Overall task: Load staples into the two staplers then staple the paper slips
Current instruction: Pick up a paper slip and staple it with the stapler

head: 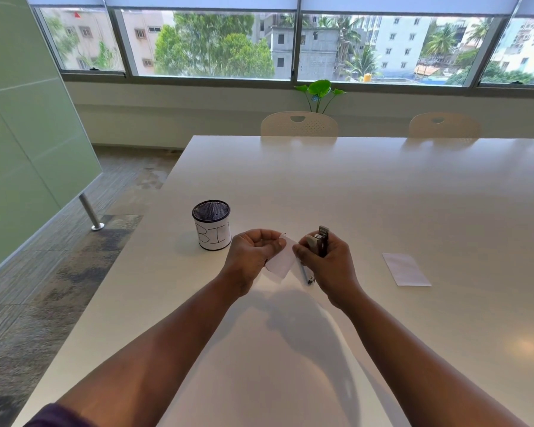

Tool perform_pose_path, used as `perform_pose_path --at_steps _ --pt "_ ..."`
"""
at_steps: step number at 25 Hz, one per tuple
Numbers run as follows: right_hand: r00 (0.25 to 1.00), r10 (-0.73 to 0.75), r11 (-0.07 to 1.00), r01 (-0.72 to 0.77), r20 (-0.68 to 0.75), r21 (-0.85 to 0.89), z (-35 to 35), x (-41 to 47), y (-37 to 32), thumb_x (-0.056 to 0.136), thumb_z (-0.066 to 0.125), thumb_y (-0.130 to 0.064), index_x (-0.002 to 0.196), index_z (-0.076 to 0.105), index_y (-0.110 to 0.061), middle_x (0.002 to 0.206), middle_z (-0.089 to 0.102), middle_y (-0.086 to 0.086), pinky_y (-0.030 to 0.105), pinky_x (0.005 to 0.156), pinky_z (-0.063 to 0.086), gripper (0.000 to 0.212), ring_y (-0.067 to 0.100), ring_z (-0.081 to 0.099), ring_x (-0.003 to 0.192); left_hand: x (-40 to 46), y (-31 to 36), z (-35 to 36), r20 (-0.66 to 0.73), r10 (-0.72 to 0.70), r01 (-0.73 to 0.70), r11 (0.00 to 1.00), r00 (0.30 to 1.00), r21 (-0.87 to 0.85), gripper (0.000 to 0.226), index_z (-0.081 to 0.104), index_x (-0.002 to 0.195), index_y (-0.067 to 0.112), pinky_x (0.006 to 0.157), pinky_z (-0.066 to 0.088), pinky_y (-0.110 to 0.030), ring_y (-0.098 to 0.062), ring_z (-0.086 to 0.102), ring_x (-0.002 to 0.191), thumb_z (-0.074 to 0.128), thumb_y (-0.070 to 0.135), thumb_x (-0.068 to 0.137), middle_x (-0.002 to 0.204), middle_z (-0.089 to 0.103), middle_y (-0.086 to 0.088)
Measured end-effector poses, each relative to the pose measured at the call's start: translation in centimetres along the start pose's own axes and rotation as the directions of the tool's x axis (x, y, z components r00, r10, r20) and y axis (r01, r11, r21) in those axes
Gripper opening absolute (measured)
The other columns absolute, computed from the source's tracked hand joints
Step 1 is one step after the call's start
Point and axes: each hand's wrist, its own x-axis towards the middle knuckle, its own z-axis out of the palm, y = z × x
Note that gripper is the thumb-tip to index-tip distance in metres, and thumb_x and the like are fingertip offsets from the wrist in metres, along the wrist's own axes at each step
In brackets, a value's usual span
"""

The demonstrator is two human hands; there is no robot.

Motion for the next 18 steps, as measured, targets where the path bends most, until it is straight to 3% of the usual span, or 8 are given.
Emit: perform_pose_path --at_steps 7,14,18 --pt "1.0 0.024 0.999 -0.024 0.001 0.021 -0.1 0.1 0.0 0.08 0.083 -0.017 0.083 0.065 -0.009 0.072 0.063 0.001 0.031 0.063 0.05 0.019 0.016 0.057 0.065 0.0 0.2 -0.1 0.006 -0.007 0.007 1.0 1.0 0.023 0.009 0.075 0.091 0.009 0.066 0.058 -0.021 -0.012 0.075 0.075 0.076 0.002 0.086 0.083 0.08 -0.003" --pt "0.984 0.18 0.973 -0.18 0.009 0.144 0.6 -0.2 -0.1 0.077 0.085 -0.009 0.095 0.066 -0.007 0.071 0.066 0.001 0.027 0.053 0.051 0.026 0.014 0.06 0.059 0.1 0.1 0.1 0.014 -0.038 0.038 0.999 0.999 -0.038 0.01 0.072 0.098 0.004 0.07 0.062 -0.028 -0.016 0.074 0.078 0.073 0.002 0.088 0.088 0.079 -0.006" --pt "0.971 0.233 0.938 -0.211 -0.049 0.274 1.0 -0.3 -0.2 0.079 0.083 -0.008 0.091 0.063 -0.016 0.071 0.067 -0.005 0.036 0.062 0.051 0.025 0.013 0.065 0.065 0.0 -0.1 0.4 -0.012 -0.048 0.047 0.993 0.999 -0.109 0.009 0.072 0.096 0.006 0.078 0.061 -0.036 -0.021 0.071 0.082 0.073 0.002 0.088 0.091 0.077 -0.01"
